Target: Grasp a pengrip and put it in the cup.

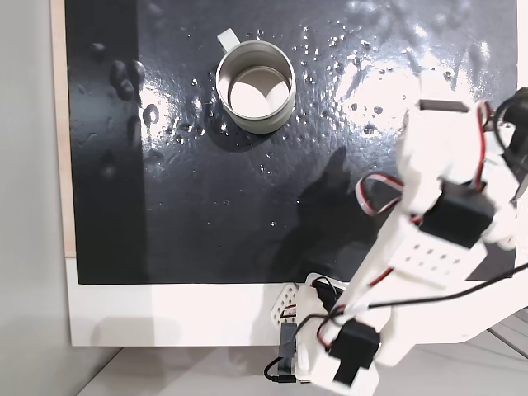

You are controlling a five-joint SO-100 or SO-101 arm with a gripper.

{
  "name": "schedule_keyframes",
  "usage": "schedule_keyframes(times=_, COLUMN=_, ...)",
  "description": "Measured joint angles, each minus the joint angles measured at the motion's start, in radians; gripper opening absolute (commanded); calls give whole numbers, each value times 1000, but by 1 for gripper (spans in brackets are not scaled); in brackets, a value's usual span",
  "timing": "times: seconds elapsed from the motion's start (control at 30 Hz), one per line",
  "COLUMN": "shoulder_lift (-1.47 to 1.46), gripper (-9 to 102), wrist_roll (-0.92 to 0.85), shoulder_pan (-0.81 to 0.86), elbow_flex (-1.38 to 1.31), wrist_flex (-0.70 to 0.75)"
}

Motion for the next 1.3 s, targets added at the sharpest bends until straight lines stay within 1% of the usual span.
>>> schedule_keyframes(times=0.2, shoulder_lift=-258, gripper=29, wrist_roll=-6, shoulder_pan=69, elbow_flex=-146, wrist_flex=23)
schedule_keyframes(times=0.47, shoulder_lift=-497, gripper=28, wrist_roll=-46, shoulder_pan=80, elbow_flex=-295, wrist_flex=29)
schedule_keyframes(times=0.77, shoulder_lift=-638, gripper=28, wrist_roll=-81, shoulder_pan=80, elbow_flex=-316, wrist_flex=28)
schedule_keyframes(times=1.07, shoulder_lift=-759, gripper=26, wrist_roll=-120, shoulder_pan=127, elbow_flex=-316, wrist_flex=3)
schedule_keyframes(times=1.3, shoulder_lift=-864, gripper=26, wrist_roll=-160, shoulder_pan=149, elbow_flex=-408, wrist_flex=-6)
